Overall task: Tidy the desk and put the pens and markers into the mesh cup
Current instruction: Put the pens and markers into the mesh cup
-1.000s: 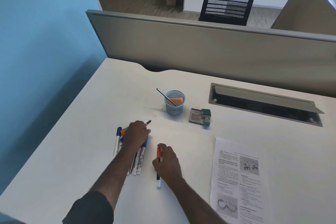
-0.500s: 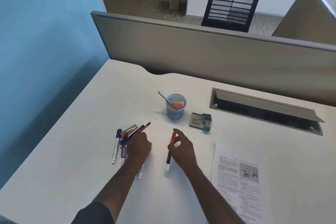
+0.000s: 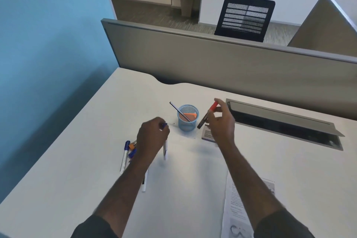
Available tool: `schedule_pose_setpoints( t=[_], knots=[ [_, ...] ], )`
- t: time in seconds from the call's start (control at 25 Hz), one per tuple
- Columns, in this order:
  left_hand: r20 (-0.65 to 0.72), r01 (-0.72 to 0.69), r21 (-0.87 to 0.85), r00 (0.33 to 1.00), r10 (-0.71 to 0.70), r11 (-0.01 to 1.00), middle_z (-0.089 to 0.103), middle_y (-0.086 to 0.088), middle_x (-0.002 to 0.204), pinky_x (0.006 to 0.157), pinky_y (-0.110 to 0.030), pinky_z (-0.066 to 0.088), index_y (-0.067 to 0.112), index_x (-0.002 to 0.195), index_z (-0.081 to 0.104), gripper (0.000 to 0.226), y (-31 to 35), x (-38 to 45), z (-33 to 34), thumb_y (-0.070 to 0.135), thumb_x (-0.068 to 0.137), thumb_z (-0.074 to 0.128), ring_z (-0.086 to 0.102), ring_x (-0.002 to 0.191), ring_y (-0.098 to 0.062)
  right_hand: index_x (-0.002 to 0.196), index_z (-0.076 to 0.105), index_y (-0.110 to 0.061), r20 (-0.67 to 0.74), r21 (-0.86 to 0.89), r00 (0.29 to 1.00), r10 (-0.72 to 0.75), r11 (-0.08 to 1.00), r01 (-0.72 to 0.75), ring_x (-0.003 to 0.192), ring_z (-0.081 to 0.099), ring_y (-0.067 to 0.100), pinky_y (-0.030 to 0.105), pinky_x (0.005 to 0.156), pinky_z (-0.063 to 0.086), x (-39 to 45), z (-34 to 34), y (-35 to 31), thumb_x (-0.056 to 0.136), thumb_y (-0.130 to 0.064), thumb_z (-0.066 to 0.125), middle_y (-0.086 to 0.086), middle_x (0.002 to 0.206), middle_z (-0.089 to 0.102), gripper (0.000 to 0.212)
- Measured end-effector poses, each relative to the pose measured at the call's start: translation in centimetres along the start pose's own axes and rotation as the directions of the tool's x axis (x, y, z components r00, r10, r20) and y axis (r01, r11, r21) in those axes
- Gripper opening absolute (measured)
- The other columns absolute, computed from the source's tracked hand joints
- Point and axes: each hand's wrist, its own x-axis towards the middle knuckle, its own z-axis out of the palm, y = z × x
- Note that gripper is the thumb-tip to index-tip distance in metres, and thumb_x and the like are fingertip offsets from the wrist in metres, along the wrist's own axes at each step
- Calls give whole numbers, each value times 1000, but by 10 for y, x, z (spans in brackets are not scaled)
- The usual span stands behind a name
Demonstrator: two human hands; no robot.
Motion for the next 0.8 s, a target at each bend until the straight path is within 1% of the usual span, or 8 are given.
schedule_pose_setpoints(
  t=[0.08, 0.2, 0.28, 0.36, 0.48, 0.6, 0.72, 0.8],
  knots=[
    [-81, -59, -142, 996, 48, 988, 73, 12, 81, 70, -29, 54, 24, 90, 71, 6, 21, 9, -13, 27, 84, 69, 68, 74, -11, 122, 58, -27, -47, -18, 994, -94, 996, 93, 67, 69, 22, 46, 68, 59, 15, 1, -9, 95, -16, 58, -2, 97, 68, 29],
    [-213, -169, -187, 969, 127, 968, 75, 13, 86, 67, -23, 48, 24, 95, 71, 9, 46, 26, -19, 28, 87, 68, 58, 62, -2, 114, 59, -28, -64, -121, 975, -212, 972, 203, 73, 70, 15, 43, 70, 57, 30, 9, -16, 96, -21, 58, -8, 97, 70, 20],
    [-245, -208, -179, 956, 161, 962, 75, 13, 90, 66, -24, 47, 24, 98, 70, 11, 55, 40, -14, 28, 89, 66, 54, 60, -4, 112, 63, -23, -59, -167, 957, -283, 948, 270, 82, 69, 12, 39, 72, 56, 38, 16, -16, 96, -21, 59, -7, 95, 72, 17],
    [-237, -231, -134, 952, 195, 964, 76, 10, 91, 74, -31, 50, 23, 100, 71, 12, 59, 52, -5, 27, 91, 65, 60, 74, -13, 111, 66, -18, -31, -208, 946, -322, 928, 309, 85, 70, 12, 34, 74, 55, 45, 23, -12, 95, -19, 61, -5, 93, 74, 17],
    [-233, -252, 7, 941, 247, 968, 75, 7, 92, 83, -39, 45, 22, 102, 71, 12, 58, 67, 12, 26, 92, 65, 59, 96, -22, 110, 69, -20, 28, -290, 952, -306, 909, 300, 81, 70, 15, 27, 71, 52, 50, 31, -2, 94, -21, 64, -6, 92, 76, 17],
    [-225, -234, 81, 943, 246, 969, 74, 8, 93, 81, -40, 42, 25, 103, 70, 12, 52, 77, 27, 26, 92, 65, 57, 99, -23, 108, 69, -20, 58, -319, 961, -270, 907, 275, 80, 70, 20, 28, 68, 51, 50, 35, 8, 93, -21, 64, -5, 91, 76, 16],
    [-233, -229, 93, 941, 245, 969, 72, 7, 92, 80, -39, 41, 26, 104, 69, 14, 47, 86, 37, 26, 91, 65, 57, 97, -22, 109, 70, -22, 83, -360, 970, -229, 901, 243, 82, 69, 18, 24, 67, 46, 50, 37, 13, 93, -23, 64, -5, 95, 76, 17],
    [-255, -228, 90, 936, 244, 969, 72, 7, 92, 80, -38, 41, 27, 105, 68, 14, 45, 89, 41, 27, 91, 65, 57, 96, -21, 111, 70, -21, 126, -362, 969, -211, 900, 243, 87, 69, 17, 27, 72, 51, 49, 38, 17, 94, -22, 63, -4, 100, 76, 18]
  ],
)
